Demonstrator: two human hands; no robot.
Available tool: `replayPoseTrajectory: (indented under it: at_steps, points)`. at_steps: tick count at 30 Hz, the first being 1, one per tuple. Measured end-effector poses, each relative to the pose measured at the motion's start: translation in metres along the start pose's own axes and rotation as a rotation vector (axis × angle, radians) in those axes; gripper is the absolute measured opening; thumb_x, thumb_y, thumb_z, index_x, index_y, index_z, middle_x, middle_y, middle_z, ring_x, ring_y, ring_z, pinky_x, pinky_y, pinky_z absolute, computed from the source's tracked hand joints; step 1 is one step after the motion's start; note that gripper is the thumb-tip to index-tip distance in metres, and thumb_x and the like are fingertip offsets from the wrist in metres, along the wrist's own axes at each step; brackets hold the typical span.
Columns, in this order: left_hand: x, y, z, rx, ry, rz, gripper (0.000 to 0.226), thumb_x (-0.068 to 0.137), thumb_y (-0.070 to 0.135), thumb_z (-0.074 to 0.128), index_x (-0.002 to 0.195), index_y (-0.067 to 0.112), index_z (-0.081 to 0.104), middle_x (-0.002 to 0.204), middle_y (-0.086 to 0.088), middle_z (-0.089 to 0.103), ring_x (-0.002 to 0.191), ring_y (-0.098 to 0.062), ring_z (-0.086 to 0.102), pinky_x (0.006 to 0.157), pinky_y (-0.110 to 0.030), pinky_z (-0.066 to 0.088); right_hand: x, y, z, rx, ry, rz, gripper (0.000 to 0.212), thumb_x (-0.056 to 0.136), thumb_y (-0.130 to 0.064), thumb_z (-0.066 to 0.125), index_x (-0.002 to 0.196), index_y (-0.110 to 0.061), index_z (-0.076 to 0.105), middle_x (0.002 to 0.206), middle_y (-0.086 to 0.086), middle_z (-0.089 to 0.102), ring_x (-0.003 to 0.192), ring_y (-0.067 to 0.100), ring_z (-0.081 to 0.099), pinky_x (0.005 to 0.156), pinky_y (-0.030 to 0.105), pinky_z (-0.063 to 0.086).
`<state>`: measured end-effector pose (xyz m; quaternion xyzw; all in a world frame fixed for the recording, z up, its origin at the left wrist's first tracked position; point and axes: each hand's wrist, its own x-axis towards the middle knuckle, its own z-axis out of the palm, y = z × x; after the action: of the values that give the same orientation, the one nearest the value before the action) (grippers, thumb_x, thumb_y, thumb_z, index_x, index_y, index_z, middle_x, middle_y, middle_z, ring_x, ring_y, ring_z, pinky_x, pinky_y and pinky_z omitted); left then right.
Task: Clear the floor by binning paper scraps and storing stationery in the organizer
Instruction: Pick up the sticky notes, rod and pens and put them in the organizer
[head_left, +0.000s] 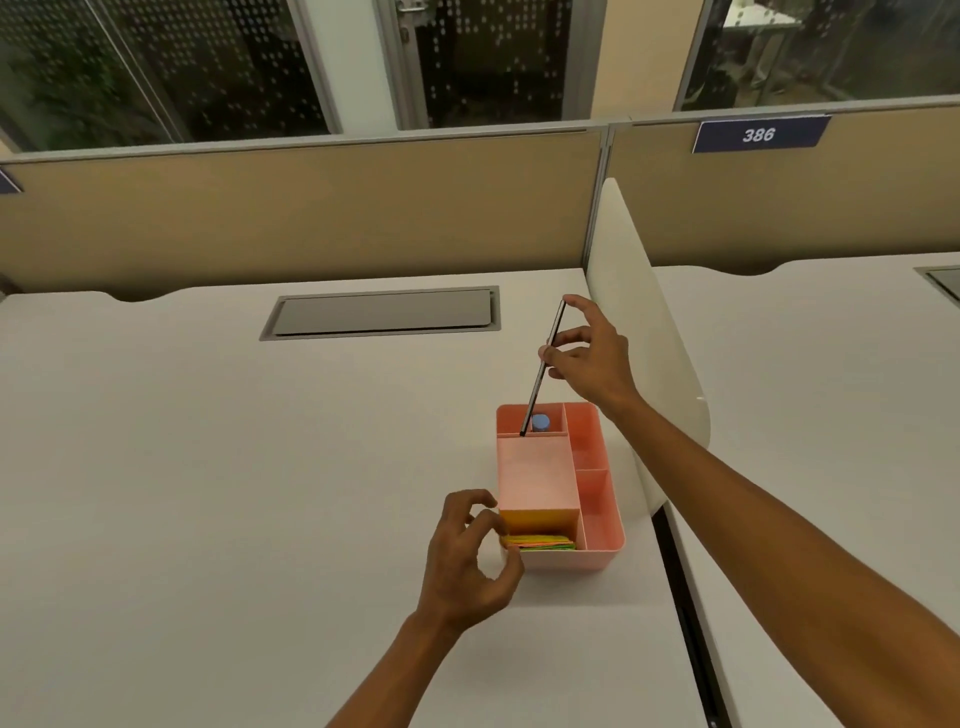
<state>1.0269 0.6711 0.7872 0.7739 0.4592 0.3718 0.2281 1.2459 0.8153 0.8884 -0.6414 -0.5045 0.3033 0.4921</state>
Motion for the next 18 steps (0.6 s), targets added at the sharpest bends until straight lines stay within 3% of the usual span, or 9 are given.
replayPoseTrajectory:
  at_steps: [5,9,14,18]
  points:
    - [0.013,-0.006,-0.01,-0.053,0.01,-0.046,0.034,0.068,0.037,0.072,0.093,0.019,0.058,0.105,0.007,0.057,0.098,-0.015,0.056,0.075,-0.011,0.045,0.019,0.001,0.014,-0.1,-0.011,-0.089,0.07,0.08,-0.011,0.077,0.139,-0.027,0.043,0.089,0.0,0.066,0.066,0.012,0.071,0.069,0.023,0.059]
    - [0.03,-0.006,-0.018,-0.167,0.02,-0.173,0.034,0.069,0.039,0.066,0.095,0.02,0.057,0.096,0.009,0.061,0.092,-0.014,0.059,0.068,-0.017,0.049,0.021,0.01,0.03,-0.208,-0.089,-0.16,0.067,0.08,-0.013,0.077,0.136,-0.03,0.045,0.093,0.002,0.069,0.063,0.007,0.069,0.073,0.023,0.057]
    - [0.049,0.0,-0.028,-0.398,-0.001,-0.356,0.036,0.071,0.044,0.054,0.093,0.016,0.06,0.089,0.001,0.066,0.086,-0.016,0.063,0.069,-0.028,0.053,0.01,0.018,0.04,-0.363,-0.124,-0.239,0.032,0.084,-0.035,0.073,0.111,-0.021,0.063,0.098,0.001,0.073,0.072,0.011,0.069,0.075,0.029,0.059]
    - [0.059,-0.005,-0.034,-0.593,0.017,-0.497,0.053,0.075,0.052,0.045,0.097,0.007,0.062,0.091,-0.01,0.068,0.086,-0.027,0.065,0.065,-0.034,0.052,0.011,0.016,0.037,-0.41,-0.073,-0.269,0.035,0.088,-0.051,0.061,0.098,-0.018,0.07,0.096,0.0,0.075,0.08,0.009,0.069,0.076,0.029,0.056]
